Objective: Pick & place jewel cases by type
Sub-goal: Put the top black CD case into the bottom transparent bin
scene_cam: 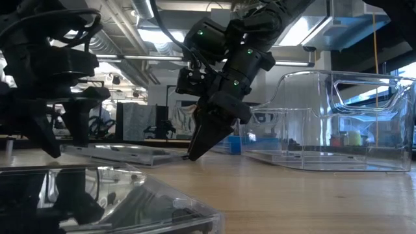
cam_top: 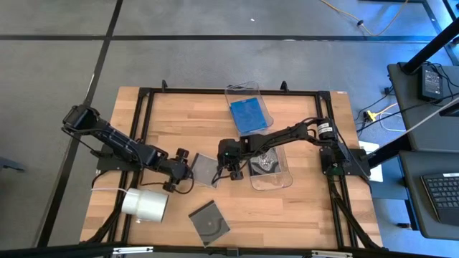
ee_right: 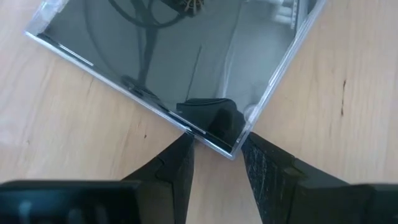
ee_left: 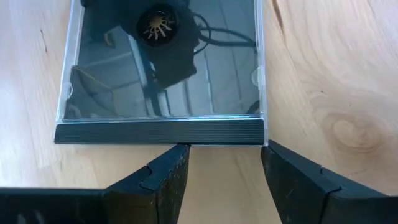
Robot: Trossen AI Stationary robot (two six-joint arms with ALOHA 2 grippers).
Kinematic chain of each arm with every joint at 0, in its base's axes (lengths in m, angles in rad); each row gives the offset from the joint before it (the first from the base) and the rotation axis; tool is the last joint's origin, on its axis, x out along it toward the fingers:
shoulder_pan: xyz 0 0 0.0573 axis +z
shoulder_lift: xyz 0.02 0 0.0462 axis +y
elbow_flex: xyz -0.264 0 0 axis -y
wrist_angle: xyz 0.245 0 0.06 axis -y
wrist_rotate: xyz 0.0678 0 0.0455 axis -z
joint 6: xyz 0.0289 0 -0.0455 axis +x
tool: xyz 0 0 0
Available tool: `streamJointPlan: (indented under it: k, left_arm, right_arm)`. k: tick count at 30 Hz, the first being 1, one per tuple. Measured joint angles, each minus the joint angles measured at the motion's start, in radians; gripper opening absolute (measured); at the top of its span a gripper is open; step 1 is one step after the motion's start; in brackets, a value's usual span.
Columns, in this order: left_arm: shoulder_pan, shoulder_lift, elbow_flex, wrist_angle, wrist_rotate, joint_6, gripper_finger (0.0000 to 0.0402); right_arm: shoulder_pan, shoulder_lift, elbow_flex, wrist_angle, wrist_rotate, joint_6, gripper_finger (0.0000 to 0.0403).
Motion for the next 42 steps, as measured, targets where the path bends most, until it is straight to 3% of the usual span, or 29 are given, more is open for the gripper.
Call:
streamJointPlan:
  k: [6, 13, 23, 30, 42]
  left_arm:
    - [-0.031, -0.001, 0.000, 0.014, -0.068, 0.029, 0.0198]
    - [-0.103, -0.003, 0.000, 0.029, -0.325, 0.094, 0.0198]
    - [-0.212, -0.005, 0.012, 0.188, -0.701, 0.172, 0.0198]
    - [-0.219, -0.004, 0.011, 0.306, -0.666, 0.299, 0.0198]
    - [-0.203, -0.002, 0.007, 0.308, -0.706, 0.328, 0.0198]
  right_arm:
    - [-0.001, 0.000, 0.000, -0.004, 0.008, -0.003, 0.0139]
    - [-0.001, 0.000, 0.000, -0.008, 0.017, 0.003, 0.0139]
    - [-0.002, 0.003, 0.000, 0.019, 0.022, 0.002, 0.0139]
    - [-0.003, 0.003, 0.001, 0.022, 0.027, 0.002, 0.0139]
    - [-0.003, 0.003, 0.002, 0.020, 0.021, 0.000, 0.0139]
